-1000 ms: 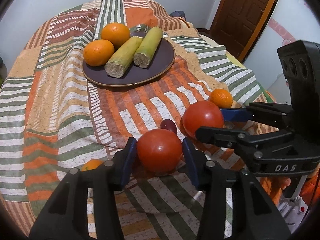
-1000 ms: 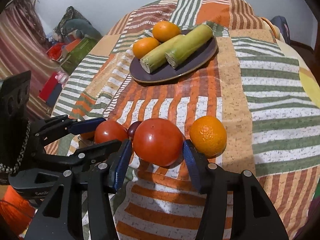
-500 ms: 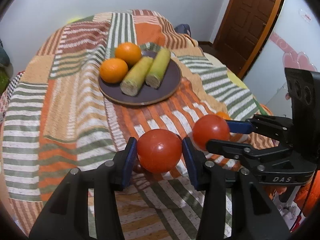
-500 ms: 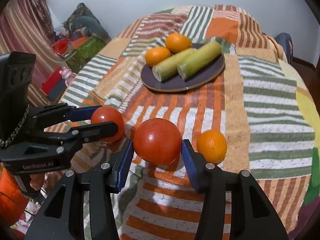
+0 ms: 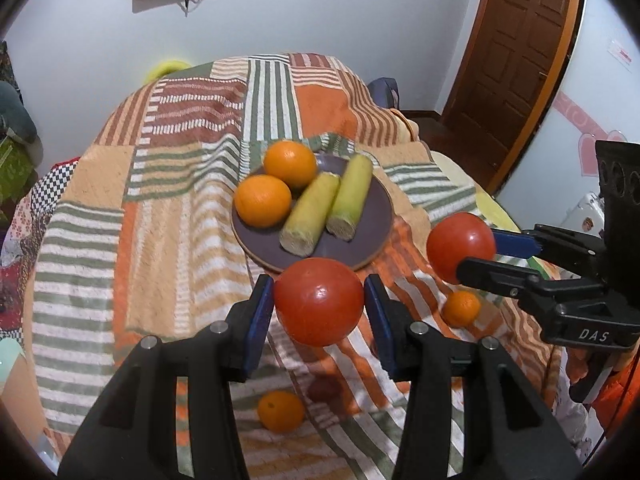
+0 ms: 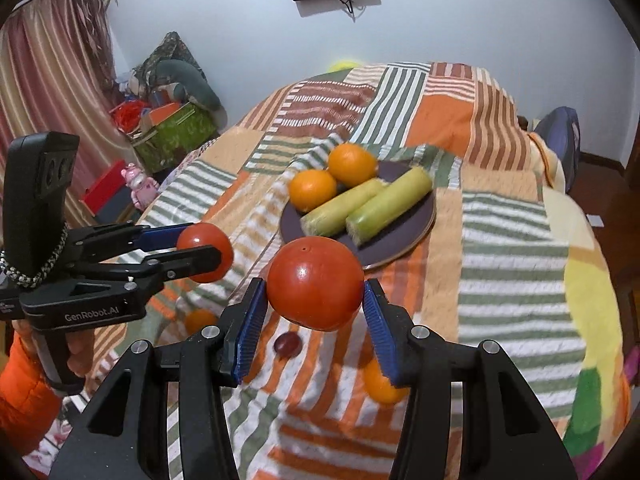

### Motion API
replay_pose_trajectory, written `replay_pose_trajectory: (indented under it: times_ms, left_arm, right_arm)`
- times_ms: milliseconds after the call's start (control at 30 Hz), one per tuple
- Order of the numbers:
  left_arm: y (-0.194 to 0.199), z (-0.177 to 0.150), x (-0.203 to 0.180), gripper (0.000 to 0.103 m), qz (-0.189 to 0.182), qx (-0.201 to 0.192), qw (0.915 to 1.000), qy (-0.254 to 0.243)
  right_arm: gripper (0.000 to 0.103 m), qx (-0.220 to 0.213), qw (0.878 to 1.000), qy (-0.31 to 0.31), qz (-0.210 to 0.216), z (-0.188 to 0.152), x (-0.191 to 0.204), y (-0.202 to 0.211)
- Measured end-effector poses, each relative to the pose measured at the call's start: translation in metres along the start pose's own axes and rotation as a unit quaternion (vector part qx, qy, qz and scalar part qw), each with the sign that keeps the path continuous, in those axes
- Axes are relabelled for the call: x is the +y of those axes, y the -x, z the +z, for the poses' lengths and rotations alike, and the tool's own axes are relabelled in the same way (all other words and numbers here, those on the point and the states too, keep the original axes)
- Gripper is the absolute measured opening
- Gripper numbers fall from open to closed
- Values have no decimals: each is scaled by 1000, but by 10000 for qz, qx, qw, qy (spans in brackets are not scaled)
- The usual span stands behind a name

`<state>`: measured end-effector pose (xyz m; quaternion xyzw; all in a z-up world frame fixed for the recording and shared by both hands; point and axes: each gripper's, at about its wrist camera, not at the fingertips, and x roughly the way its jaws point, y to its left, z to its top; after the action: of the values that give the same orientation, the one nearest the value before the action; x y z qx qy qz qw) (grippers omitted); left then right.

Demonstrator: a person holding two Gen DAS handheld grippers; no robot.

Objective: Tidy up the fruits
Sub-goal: 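Carry both tomatoes to the purple plate and release them on its rim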

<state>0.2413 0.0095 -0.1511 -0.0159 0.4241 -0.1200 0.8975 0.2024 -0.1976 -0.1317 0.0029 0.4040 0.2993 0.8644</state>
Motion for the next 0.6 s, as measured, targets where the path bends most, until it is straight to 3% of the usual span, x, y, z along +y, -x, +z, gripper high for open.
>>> replay_pose_trajectory:
  times_ms: [600]
  left_arm:
    - [-76, 32, 43, 46, 266, 398, 9986, 222]
  right_arm:
    - [46, 138, 9992, 16, -370, 33, -52, -47]
